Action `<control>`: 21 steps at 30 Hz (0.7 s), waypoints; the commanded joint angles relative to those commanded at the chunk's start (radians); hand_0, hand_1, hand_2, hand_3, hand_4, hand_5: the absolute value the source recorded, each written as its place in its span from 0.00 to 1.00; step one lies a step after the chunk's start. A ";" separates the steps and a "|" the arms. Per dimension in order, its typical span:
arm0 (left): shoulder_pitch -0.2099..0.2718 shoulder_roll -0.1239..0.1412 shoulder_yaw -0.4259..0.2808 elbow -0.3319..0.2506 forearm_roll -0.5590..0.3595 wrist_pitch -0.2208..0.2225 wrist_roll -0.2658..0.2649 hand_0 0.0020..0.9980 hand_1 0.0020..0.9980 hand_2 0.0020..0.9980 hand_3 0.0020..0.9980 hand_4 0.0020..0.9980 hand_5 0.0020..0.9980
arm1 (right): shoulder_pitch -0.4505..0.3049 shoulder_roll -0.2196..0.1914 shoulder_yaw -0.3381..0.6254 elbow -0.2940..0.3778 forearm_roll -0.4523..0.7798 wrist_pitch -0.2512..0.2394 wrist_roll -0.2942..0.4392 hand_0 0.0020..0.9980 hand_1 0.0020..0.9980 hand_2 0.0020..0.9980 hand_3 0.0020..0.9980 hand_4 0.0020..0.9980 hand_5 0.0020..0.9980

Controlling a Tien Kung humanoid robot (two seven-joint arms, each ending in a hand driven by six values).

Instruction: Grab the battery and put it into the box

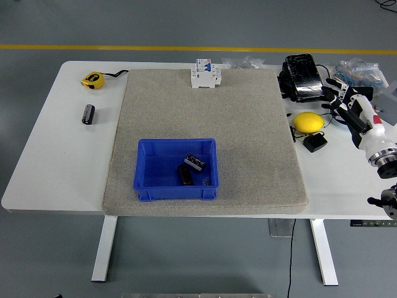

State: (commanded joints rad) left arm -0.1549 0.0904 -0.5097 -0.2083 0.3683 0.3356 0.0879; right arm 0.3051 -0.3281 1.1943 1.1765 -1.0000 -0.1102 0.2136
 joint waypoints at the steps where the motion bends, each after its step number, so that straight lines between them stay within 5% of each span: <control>1: 0.000 0.000 -0.001 0.000 0.003 0.000 0.001 0.69 0.66 0.76 0.69 0.70 0.53 | -0.009 0.005 0.014 0.002 -0.003 0.001 0.000 0.77 0.77 0.83 0.87 1.00 0.69; 21: -0.002 0.000 0.000 0.002 0.004 -0.004 0.000 0.69 0.66 0.76 0.69 0.70 0.53 | -0.039 0.040 0.121 0.023 -0.022 0.006 -0.001 0.77 0.77 0.82 0.85 1.00 0.71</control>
State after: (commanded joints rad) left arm -0.1571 0.0908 -0.5097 -0.2063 0.3722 0.3315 0.0875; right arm 0.2661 -0.2886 1.3152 1.1991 -1.0223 -0.1041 0.2123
